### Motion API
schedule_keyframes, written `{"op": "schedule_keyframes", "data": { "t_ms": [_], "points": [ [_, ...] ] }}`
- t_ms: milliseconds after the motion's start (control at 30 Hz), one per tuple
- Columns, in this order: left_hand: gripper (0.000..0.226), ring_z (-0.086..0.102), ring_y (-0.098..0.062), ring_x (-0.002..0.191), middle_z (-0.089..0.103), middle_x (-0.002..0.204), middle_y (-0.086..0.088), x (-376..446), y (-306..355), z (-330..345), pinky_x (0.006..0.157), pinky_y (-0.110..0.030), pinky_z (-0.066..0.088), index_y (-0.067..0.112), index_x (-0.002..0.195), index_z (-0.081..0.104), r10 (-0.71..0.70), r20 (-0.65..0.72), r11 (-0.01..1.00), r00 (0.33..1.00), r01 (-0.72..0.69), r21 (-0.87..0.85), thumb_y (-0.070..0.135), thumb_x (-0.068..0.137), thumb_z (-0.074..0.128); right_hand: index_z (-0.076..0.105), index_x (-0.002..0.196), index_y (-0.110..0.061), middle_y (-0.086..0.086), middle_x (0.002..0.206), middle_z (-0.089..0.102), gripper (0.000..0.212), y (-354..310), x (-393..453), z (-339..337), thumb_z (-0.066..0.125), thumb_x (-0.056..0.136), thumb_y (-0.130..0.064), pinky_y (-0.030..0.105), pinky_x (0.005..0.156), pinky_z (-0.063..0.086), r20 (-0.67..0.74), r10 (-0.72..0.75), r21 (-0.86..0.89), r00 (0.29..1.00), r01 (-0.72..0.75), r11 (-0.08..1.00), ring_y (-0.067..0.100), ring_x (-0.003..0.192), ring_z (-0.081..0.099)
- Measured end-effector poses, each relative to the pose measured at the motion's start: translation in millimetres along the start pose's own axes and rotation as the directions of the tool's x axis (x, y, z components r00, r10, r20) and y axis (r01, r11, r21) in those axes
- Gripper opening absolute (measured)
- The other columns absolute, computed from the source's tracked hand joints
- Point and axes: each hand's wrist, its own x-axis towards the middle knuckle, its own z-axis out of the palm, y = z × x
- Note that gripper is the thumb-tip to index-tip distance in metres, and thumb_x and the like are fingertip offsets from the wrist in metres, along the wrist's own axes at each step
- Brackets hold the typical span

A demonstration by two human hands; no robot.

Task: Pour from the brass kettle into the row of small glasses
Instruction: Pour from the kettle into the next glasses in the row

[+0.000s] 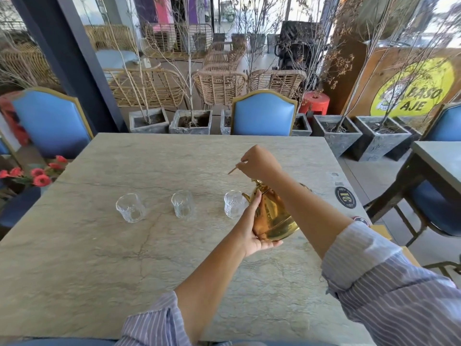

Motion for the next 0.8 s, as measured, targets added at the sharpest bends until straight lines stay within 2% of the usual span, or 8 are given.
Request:
{"op": "schedule_keyframes", "data": {
  "t_ms": [67, 200, 367, 467, 633, 700, 800],
  "points": [
    [0.087, 0.066, -0.043, 0.129, 0.072, 0.139, -0.022, -4.3, 1.7, 4.2, 0.102, -0.06, 0.054, 0.014, 0.147, 0.06, -0.002, 0.015, 1.0, 1.0, 0.003, -0.01, 0.072, 0.084, 0.073, 0.074, 0.102, -0.004, 0.01, 0.095, 0.076, 0.031, -1.7, 0.7, -3.7, 0.066, 0.086, -0.029, 0.041, 0.075, 0.062, -0.011, -0.007, -0.021, 1.0, 0.007, 1.0, 0.028, 0.083, 0.072],
    [0.085, 0.066, -0.044, 0.13, 0.072, 0.139, -0.022, -11.4, 4.8, 10.4, 0.094, -0.059, 0.056, 0.015, 0.147, 0.06, -0.003, 0.028, 0.999, 1.0, 0.004, -0.035, 0.071, 0.085, 0.073, 0.073, 0.104, -0.005, 0.009, 0.095, 0.075, 0.03, -4.1, 1.4, -10.9, 0.066, 0.087, -0.028, 0.042, 0.076, 0.062, -0.026, -0.021, -0.043, 0.999, 0.02, 0.999, 0.027, 0.083, 0.071],
    [0.084, 0.065, -0.045, 0.132, 0.07, 0.141, -0.022, -18.7, 6.5, 15.2, 0.089, -0.059, 0.057, 0.017, 0.148, 0.059, -0.004, 0.051, 0.998, 0.999, 0.007, -0.058, 0.07, 0.085, 0.073, 0.075, 0.098, -0.005, 0.009, 0.084, 0.075, 0.028, -7.0, 0.3, -18.3, 0.065, 0.086, -0.028, 0.034, 0.064, 0.059, -0.024, -0.018, -0.072, 1.0, 0.016, 0.997, 0.026, 0.073, 0.069],
    [0.083, 0.064, -0.046, 0.132, 0.069, 0.142, -0.023, -22.6, 6.8, 19.2, 0.086, -0.059, 0.057, 0.016, 0.149, 0.059, -0.002, 0.064, 0.998, 0.998, 0.007, -0.07, 0.069, 0.086, 0.073, 0.076, 0.095, -0.004, 0.009, 0.084, 0.075, 0.027, -9.0, 0.5, -22.2, 0.066, 0.085, -0.027, 0.032, 0.059, 0.055, -0.017, -0.022, -0.08, 1.0, 0.021, 0.997, 0.027, 0.074, 0.069],
    [0.082, 0.066, -0.045, 0.129, 0.071, 0.14, -0.022, -26.5, 8.6, 24.6, 0.091, -0.061, 0.057, 0.019, 0.148, 0.06, 0.0, 0.063, 0.997, 0.998, 0.005, -0.083, 0.069, 0.084, 0.075, 0.071, 0.095, -0.005, 0.007, 0.078, 0.067, 0.028, -11.1, 1.1, -29.7, 0.066, 0.082, -0.03, 0.031, 0.054, 0.048, -0.03, -0.039, -0.107, 0.999, 0.036, 0.994, 0.029, 0.071, 0.064],
    [0.082, 0.067, -0.045, 0.129, 0.071, 0.139, -0.022, -27.4, 8.9, 26.3, 0.093, -0.062, 0.056, 0.019, 0.148, 0.061, 0.003, 0.07, 0.996, 0.998, 0.003, -0.086, 0.069, 0.084, 0.075, 0.071, 0.095, -0.005, 0.008, 0.08, 0.067, 0.028, -12.1, 1.2, -32.8, 0.066, 0.082, -0.03, 0.034, 0.058, 0.053, -0.034, -0.045, -0.112, 0.998, 0.041, 0.993, 0.03, 0.074, 0.064],
    [0.082, 0.065, -0.046, 0.13, 0.071, 0.14, -0.024, -30.4, 10.2, 29.2, 0.095, -0.062, 0.054, 0.017, 0.149, 0.06, 0.003, 0.08, 0.995, 0.997, 0.005, -0.095, 0.069, 0.086, 0.074, 0.072, 0.1, -0.006, 0.009, 0.09, 0.071, 0.032, -13.5, 2.1, -36.6, 0.068, 0.08, -0.032, 0.04, 0.07, 0.061, -0.041, -0.058, -0.107, 0.997, 0.053, 0.993, 0.031, 0.08, 0.067]
  ]
}}
